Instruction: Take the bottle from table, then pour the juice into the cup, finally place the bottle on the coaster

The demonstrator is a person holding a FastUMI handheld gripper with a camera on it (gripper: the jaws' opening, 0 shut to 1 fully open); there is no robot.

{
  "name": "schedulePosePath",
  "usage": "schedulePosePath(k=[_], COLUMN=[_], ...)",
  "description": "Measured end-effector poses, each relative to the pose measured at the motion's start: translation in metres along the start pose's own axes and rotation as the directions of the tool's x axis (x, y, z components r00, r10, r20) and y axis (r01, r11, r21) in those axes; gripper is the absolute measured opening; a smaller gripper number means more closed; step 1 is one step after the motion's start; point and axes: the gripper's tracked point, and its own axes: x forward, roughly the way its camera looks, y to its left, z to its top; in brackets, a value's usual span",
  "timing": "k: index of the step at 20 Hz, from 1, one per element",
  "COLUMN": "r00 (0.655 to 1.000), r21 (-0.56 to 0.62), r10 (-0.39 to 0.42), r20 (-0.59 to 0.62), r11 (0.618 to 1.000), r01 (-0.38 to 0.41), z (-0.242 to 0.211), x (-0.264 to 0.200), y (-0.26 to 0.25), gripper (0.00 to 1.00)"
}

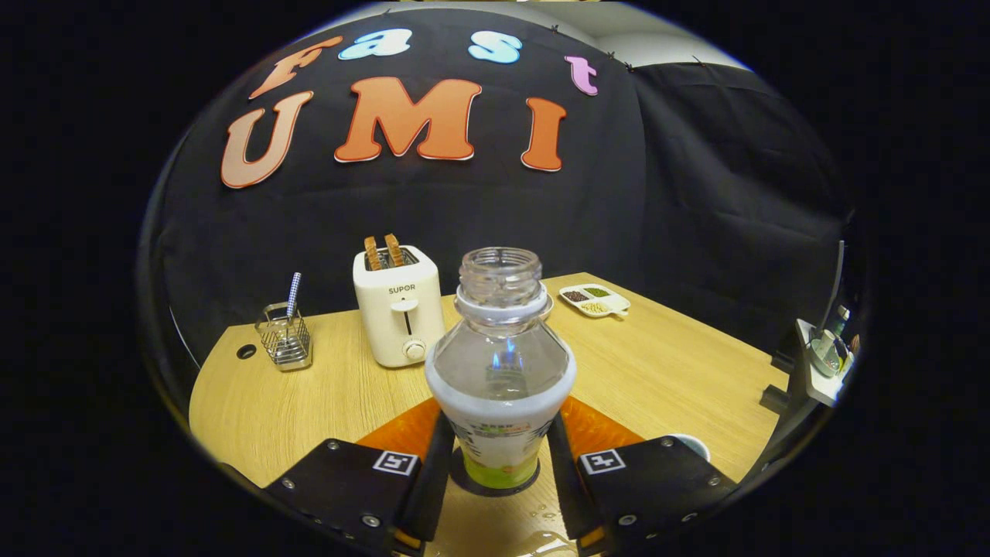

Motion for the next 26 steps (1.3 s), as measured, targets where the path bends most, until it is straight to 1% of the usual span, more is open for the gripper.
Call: schedulePosePath(k=[3,6,8,11,16,20,21,22,23,24,26], r00=[1.000,1.000,0.999,0.999,0.999,0.999,1.000,1.000,1.000,1.000,0.999], r21=[-0.004,0.012,0.000,-0.002,0.002,-0.020,-0.018,-0.013,-0.009,0.001,0.032], r10=[-0.025,-0.005,-0.008,-0.008,-0.005,-0.008,-0.005,0.002,0.005,0.010,0.043], r20=[0.005,-0.025,-0.044,-0.042,-0.048,-0.038,-0.030,-0.020,-0.017,-0.009,0.027], r11=[1.000,1.000,1.000,1.000,1.000,1.000,1.000,1.000,1.000,1.000,0.999], r01=[0.025,0.005,0.008,0.008,0.005,0.007,0.005,-0.002,-0.005,-0.010,-0.044], z=[-0.004,-0.014,-0.021,-0.020,-0.022,-0.020,-0.017,-0.013,-0.011,-0.006,0.009], x=[0.005,0.011,0.013,0.013,0.011,0.007,0.004,0.002,-0.001,-0.006,-0.017], y=[-0.002,0.007,0.007,0.007,0.007,0.005,0.004,0.005,0.004,0.003,0.004], gripper=[0.62,0.62,0.64,0.64,0.68,0.85,0.92,0.95,0.97,0.97,0.98])
